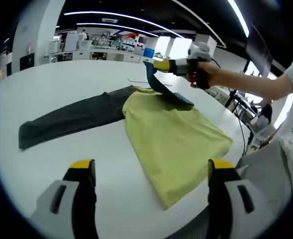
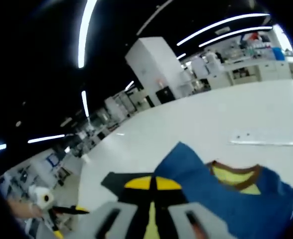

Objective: Fold the garment on the visible template until the final outline fits inside the template.

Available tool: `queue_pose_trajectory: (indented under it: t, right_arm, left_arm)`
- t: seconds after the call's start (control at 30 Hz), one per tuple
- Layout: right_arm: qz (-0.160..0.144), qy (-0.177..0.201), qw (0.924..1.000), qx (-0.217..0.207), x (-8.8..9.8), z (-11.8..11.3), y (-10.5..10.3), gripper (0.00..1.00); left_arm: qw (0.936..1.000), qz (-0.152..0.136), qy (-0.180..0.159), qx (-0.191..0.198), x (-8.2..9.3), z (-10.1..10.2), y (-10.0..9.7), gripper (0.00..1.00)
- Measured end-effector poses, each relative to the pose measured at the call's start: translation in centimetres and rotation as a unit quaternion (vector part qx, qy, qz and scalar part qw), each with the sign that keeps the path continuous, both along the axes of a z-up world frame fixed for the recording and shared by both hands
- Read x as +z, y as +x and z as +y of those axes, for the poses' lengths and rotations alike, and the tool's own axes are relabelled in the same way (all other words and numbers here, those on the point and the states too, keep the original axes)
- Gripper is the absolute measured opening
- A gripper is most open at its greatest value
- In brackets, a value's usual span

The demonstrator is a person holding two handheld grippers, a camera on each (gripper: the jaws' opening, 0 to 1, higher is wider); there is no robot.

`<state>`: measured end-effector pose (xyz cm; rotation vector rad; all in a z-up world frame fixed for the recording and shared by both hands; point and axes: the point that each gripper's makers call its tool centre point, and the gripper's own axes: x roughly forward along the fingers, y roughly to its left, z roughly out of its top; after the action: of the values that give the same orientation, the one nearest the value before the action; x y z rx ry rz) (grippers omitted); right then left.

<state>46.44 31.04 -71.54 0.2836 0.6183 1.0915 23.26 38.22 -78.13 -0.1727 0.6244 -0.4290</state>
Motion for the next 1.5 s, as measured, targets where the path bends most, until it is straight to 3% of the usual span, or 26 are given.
queue_pose_trajectory:
  t: [0.8, 1.07, 1.23, 1.33, 1.5]
  right_arm:
    - [0.036, -0.062, 0.9962, 0.050, -7.6, 3.8, -2.1, 0.00]
    - [0.041, -0.086, 0.9936, 0.061, -9.2, 4.5, -2.9, 0.00]
    - [0.034, -0.085, 0.9936, 0.066, -8.9, 4.5, -3.2, 0.00]
    - [0.028, -0.086, 0.9940, 0.062, -8.8, 4.2, -3.2, 0.22]
    - [0.012, -0.084, 0.9947, 0.059, -8.6, 3.5, -3.2, 0.47]
  left_arm:
    - [0.9998, 0.010, -0.011, 0.010, -1.0, 0.7, -0.6, 0.90]
    - [0.9997, 0.010, -0.016, 0.015, -1.2, 0.7, -0.5, 0.90]
    - [0.9997, 0.011, -0.016, 0.016, -1.3, 0.8, -0.5, 0.90]
    - [0.9997, 0.010, -0.016, 0.016, -1.2, 0.8, -0.4, 0.90]
    - [0.9997, 0.010, -0.015, 0.014, -1.2, 0.8, -0.4, 0.90]
